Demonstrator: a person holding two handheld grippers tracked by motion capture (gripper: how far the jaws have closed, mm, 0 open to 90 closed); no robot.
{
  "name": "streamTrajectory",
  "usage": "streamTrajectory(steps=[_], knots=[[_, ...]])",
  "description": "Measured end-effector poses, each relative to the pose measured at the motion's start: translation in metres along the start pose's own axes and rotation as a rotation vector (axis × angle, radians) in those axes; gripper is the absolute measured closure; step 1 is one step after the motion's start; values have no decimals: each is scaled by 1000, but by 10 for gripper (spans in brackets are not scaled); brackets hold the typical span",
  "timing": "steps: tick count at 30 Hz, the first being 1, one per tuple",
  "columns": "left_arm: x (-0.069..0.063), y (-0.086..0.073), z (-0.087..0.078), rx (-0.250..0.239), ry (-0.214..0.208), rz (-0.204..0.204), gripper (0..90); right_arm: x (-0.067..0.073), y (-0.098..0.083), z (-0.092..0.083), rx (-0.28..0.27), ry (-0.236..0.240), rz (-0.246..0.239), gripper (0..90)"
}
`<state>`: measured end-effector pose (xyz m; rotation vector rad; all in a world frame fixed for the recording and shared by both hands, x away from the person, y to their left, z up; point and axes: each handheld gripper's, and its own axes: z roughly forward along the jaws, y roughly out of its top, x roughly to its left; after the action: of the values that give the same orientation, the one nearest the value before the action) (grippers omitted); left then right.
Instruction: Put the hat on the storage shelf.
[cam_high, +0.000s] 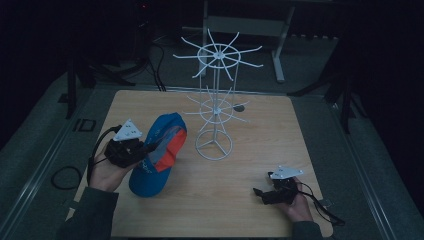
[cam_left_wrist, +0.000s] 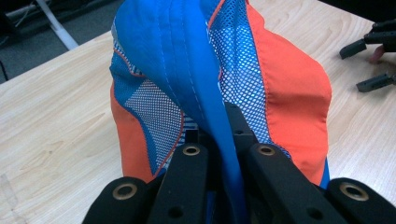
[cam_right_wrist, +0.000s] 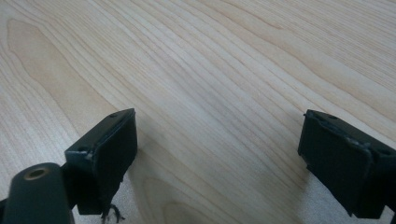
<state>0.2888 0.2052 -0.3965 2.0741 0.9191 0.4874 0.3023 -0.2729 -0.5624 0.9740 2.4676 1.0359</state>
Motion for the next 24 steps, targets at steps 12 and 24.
streamTrajectory(steps=[12,24], knots=[[6,3,-9,-28,7,-20,892,0,0,0,1,0,-1,116],[10,7,-15,-47,7,-32,893,0,0,0,0,0,0,116]])
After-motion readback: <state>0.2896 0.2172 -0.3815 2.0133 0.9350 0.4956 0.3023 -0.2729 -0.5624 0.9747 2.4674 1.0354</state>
